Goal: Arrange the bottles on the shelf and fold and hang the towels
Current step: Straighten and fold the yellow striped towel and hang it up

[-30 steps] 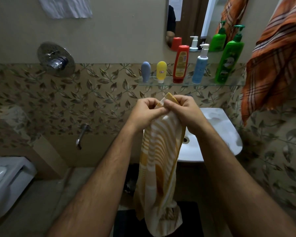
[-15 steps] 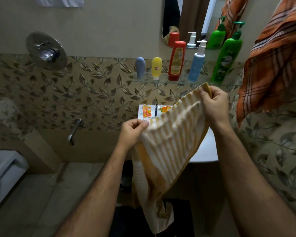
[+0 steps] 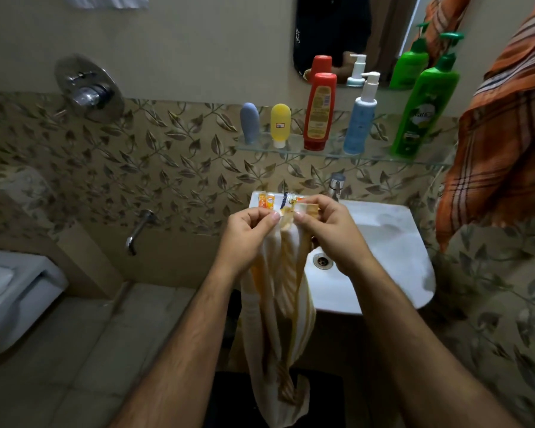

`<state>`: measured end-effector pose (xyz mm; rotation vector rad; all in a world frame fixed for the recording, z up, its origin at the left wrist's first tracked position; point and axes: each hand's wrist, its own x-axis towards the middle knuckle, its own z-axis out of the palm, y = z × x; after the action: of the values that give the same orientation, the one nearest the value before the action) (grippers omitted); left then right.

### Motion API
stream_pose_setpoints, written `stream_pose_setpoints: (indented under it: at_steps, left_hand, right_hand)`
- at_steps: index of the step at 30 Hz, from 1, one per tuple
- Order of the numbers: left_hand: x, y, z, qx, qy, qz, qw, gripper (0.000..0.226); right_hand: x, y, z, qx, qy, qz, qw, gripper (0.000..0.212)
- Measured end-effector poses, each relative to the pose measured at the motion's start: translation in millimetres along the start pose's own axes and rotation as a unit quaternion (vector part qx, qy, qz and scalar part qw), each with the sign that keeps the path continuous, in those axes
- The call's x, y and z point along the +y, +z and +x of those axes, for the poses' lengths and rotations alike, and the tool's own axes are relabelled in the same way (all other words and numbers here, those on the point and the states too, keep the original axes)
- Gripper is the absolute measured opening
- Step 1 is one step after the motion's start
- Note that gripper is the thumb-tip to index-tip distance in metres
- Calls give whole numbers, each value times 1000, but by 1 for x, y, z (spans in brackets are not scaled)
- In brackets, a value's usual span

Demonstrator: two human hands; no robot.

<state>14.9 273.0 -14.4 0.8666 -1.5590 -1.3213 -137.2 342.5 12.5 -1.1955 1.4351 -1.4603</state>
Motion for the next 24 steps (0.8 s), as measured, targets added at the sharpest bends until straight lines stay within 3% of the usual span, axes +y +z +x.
stream_pose_setpoints:
  at_steps: [5,9,13,18,24]
  left_hand:
    - [-5,9,2,-34,13,15,999,13]
    - [-6,9,1,-30,30,25,999,13]
    - [-14,11,-6,-2,16,11,1000,12]
    - [-46,3,-32,-43,-97,-7,994,22]
    - [-69,-11,-58,-39,-158,33,986,17]
  right_hand:
    - [9,-8,10,-118,2,-42,992,41]
    - [10,-16,20,-163,-7,-77,984,11]
    - [15,-21,27,-143,-8,-102,984,12]
    - [22,-41,30,-77,-44,-119,989,11]
    - [59,-71,24,-5,-12,-121,993,19]
